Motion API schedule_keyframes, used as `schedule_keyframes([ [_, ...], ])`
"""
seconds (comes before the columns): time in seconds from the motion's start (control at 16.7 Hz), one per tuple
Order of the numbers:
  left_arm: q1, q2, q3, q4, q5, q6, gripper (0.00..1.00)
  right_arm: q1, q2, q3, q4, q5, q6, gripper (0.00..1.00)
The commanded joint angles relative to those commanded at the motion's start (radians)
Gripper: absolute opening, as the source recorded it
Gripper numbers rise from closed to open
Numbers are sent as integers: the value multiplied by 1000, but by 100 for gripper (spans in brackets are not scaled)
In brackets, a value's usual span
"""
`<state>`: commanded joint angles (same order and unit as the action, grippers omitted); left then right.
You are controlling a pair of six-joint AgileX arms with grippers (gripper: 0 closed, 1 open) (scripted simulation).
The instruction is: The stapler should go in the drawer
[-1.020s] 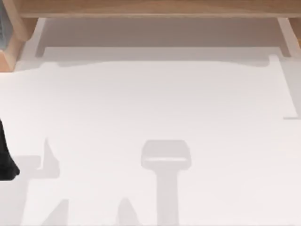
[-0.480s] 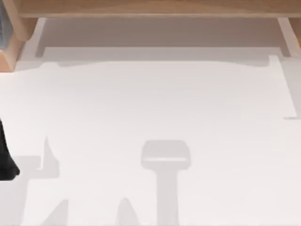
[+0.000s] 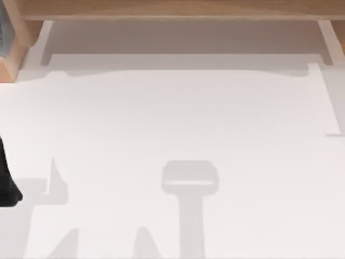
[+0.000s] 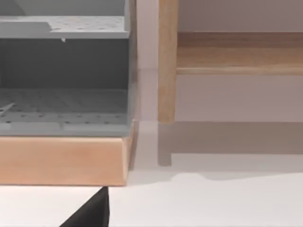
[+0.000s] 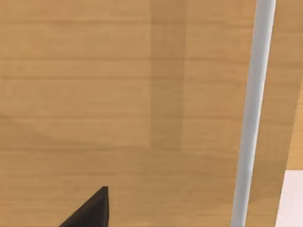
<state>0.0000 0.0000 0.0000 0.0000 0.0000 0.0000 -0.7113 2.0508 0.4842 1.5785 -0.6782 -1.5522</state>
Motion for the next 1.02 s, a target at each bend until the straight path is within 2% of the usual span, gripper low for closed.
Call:
schedule_keyframes([
  [0.36,0,0,0,0,0,0,100,23,10,29,-20,23,-1,100],
  [1.02,0,0,0,0,0,0,100,23,10,29,-20,23,-1,17],
])
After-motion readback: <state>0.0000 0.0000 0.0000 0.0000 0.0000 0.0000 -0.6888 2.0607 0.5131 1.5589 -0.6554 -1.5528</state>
